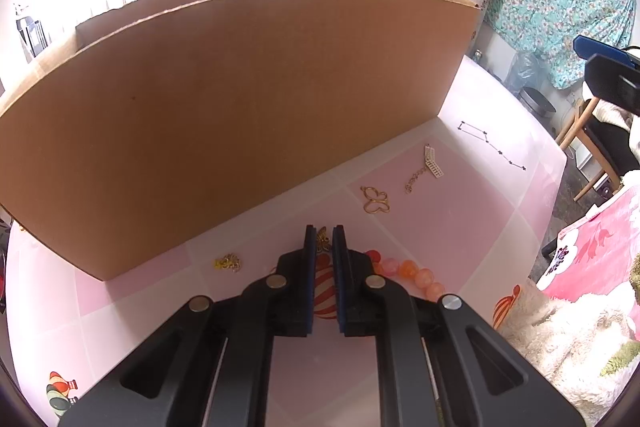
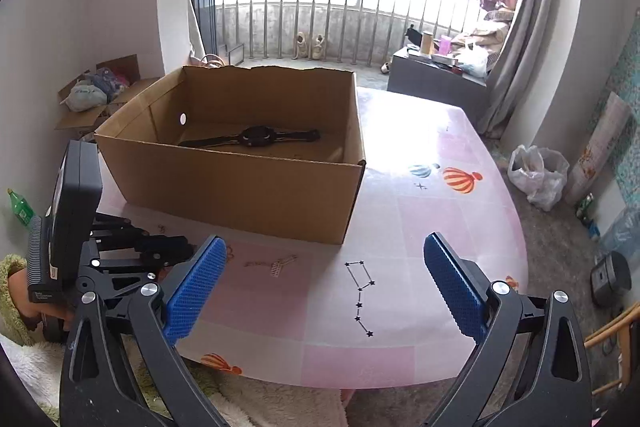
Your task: Organize jewelry
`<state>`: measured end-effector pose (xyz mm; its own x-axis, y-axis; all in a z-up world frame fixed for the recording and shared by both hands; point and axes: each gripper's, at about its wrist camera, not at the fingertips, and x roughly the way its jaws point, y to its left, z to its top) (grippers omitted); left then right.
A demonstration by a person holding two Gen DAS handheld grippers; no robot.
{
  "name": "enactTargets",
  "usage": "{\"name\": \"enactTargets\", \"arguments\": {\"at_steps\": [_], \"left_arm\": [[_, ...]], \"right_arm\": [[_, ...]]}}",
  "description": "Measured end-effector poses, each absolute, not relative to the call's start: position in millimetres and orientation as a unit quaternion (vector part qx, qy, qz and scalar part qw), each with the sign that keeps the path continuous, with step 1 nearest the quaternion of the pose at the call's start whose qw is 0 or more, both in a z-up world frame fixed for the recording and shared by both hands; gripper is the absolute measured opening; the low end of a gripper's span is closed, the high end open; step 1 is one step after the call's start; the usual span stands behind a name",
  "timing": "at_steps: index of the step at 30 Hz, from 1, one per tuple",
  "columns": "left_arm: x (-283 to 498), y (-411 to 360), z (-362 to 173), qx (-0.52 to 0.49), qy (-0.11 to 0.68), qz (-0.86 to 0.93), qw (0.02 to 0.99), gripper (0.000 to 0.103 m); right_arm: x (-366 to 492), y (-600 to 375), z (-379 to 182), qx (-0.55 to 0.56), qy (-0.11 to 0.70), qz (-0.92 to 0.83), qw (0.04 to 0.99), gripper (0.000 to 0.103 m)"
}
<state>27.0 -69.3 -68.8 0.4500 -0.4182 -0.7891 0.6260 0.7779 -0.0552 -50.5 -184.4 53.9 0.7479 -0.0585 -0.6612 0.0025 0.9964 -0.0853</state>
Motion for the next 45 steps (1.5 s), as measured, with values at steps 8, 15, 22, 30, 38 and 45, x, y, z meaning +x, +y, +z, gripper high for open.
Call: {"name": "enactTargets", "arguments": {"at_steps": [8,15,22,30,38,45], "left_arm": [[26.7,-70.3,-68.7,0.123,0.424,-0.308,0.843,0.008],[26.1,-71.1,-68.4,0.125,0.425,-0.306,0.843,0.008],[26.3,-70.5,-68.4,0.122,0.427,-0.305,0.843,0.008],[27.8,-68.2,-69.0,0.112,0.430,-0.308,0.841,0.008],[28.4,-67.3,-70.0,0.108,0.429,-0.309,0.842,0.008],[27.0,-67.2,-71.1,0.107,0.426,-0.308,0.844,0.008]], "right_arm": [[-57.7,-176.3,49.5,-0.048,0.338,-0.009,0.940,0.095],[-59.3,-166.4,45.0,-0.050,0.332,0.002,0.942,0.095],[-58.2,-162.9,44.5,-0.037,0.328,0.013,0.944,0.095],[-56.5,-162.5,45.0,-0.024,0.331,0.021,0.943,0.095],[-57.3,-164.5,45.7,-0.015,0.330,0.022,0.944,0.095],[-52.2,-165.4,41.1,-0.008,0.337,0.024,0.941,0.095]]}}
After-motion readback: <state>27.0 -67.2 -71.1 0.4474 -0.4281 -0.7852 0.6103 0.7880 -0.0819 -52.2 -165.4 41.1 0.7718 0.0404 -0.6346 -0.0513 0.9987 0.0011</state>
